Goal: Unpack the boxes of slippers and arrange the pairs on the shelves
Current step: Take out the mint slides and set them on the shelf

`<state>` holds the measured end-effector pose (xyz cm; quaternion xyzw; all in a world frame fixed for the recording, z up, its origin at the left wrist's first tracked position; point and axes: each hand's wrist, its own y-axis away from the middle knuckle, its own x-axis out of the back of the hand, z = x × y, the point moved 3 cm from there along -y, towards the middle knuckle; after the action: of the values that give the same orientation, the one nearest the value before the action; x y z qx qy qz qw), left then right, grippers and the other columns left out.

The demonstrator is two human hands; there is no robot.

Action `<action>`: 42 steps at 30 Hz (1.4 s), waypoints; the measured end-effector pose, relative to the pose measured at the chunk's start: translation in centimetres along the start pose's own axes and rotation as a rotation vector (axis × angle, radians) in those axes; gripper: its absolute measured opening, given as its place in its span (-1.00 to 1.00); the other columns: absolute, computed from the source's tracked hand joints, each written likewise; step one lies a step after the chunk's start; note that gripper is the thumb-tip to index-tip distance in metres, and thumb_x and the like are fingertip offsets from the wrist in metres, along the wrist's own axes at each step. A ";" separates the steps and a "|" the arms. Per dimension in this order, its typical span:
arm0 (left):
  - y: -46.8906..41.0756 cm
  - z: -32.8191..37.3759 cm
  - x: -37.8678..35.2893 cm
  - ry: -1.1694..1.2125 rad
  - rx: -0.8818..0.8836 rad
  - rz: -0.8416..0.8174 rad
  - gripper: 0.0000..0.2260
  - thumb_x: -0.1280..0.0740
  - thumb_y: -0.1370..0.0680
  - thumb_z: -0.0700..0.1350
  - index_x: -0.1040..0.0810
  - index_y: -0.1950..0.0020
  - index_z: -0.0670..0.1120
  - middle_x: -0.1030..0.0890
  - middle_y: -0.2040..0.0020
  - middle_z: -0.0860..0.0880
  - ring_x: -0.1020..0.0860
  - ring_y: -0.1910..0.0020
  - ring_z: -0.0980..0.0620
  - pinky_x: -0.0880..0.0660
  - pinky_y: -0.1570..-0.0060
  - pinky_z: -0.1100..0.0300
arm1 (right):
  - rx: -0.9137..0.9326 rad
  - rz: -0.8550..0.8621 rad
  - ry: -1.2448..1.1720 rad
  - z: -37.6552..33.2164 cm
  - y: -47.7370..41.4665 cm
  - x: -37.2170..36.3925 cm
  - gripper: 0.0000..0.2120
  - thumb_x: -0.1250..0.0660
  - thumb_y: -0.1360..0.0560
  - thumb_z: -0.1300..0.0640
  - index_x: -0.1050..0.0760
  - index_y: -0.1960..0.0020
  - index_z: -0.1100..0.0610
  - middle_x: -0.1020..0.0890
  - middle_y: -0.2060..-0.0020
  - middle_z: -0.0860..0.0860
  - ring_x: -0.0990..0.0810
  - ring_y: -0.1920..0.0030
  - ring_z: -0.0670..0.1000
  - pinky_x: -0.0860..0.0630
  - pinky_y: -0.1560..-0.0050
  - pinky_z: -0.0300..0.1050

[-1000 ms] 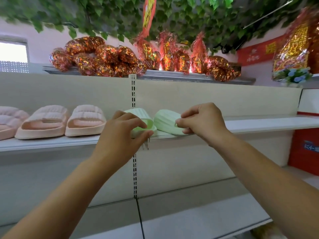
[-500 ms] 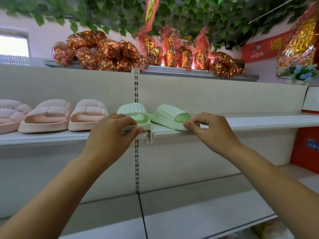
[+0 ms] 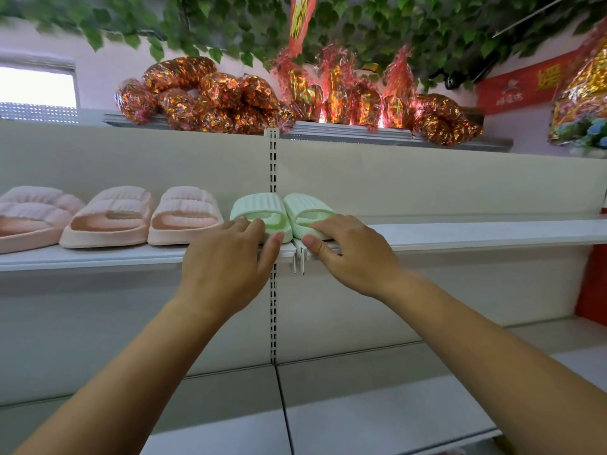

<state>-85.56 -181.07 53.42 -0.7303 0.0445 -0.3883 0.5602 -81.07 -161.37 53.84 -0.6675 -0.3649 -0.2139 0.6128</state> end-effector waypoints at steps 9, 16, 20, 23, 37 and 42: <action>-0.5 0.5 -0.1 -0.112 0.137 -0.227 -0.37 0.16 -0.63 0.31 -0.55 -0.05 -0.09 -0.63 -0.08 -0.05 -0.58 -0.11 -0.09 -0.32 0.21 0.08 | 0.017 -0.097 0.030 -0.9 0.3 1.3 -0.40 -0.07 -0.56 -0.41 -0.50 -0.36 -0.05 -0.57 -0.28 -0.09 -0.49 -0.28 -0.01 -0.50 -0.19 0.03; 1.5 0.8 2.4 0.079 0.075 -0.125 -0.43 -0.08 -0.63 0.22 -0.54 -0.38 -0.16 -0.58 -0.36 -0.12 -0.43 -0.44 -0.12 -0.36 -0.40 -0.06 | -0.022 -0.089 -0.002 -1.1 2.0 4.0 -0.39 -0.14 -0.55 -0.38 -0.46 -0.41 -0.01 -0.54 -0.34 -0.04 -0.47 -0.34 0.00 -0.45 -0.31 0.05; 4.4 2.3 6.0 0.112 0.022 -0.077 -0.46 -0.18 -0.59 0.24 -0.57 -0.37 -0.11 -0.60 -0.34 -0.08 -0.48 -0.38 -0.11 -0.41 -0.35 -0.10 | 0.018 -0.047 -0.008 -1.8 5.2 5.5 -0.35 -0.18 -0.51 -0.42 -0.44 -0.43 -0.03 -0.52 -0.37 -0.09 -0.45 -0.37 -0.04 -0.45 -0.33 0.04; 7.3 3.9 8.7 0.113 0.023 -0.110 -0.48 -0.21 -0.58 0.24 -0.56 -0.37 -0.08 -0.58 -0.35 -0.05 -0.48 -0.37 -0.10 -0.39 -0.36 -0.09 | 0.049 -0.053 0.001 -2.6 8.8 6.7 -0.38 -0.23 -0.52 -0.37 -0.42 -0.44 -0.04 -0.51 -0.38 -0.10 -0.44 -0.38 -0.05 -0.42 -0.35 -0.01; 33.7 9.6 19.3 0.112 0.261 -0.451 -0.42 -0.21 -0.54 0.27 -0.53 -0.38 -0.11 -0.59 -0.33 -0.10 -0.53 -0.31 -0.15 -0.47 -0.30 -0.11 | 0.208 -0.351 -0.199 -12.3 33.9 3.4 -0.40 -0.25 -0.51 -0.32 -0.44 -0.43 -0.02 -0.54 -0.35 -0.08 -0.46 -0.36 -0.05 -0.47 -0.33 -0.02; 44.8 8.6 22.9 0.033 0.403 -0.650 -0.39 -0.21 -0.55 0.28 -0.49 -0.43 -0.11 -0.53 -0.40 -0.11 -0.46 -0.38 -0.15 -0.42 -0.34 -0.14 | 0.165 -0.553 -0.296 -16.8 42.7 -0.7 -0.43 -0.33 -0.52 -0.26 -0.42 -0.45 -0.02 -0.53 -0.36 -0.06 -0.45 -0.36 -0.01 -0.45 -0.33 0.02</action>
<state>-47.77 -202.32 26.47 -0.5752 -0.2575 -0.5584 0.5395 -46.81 -177.18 27.68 -0.5152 -0.6335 -0.2426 0.5239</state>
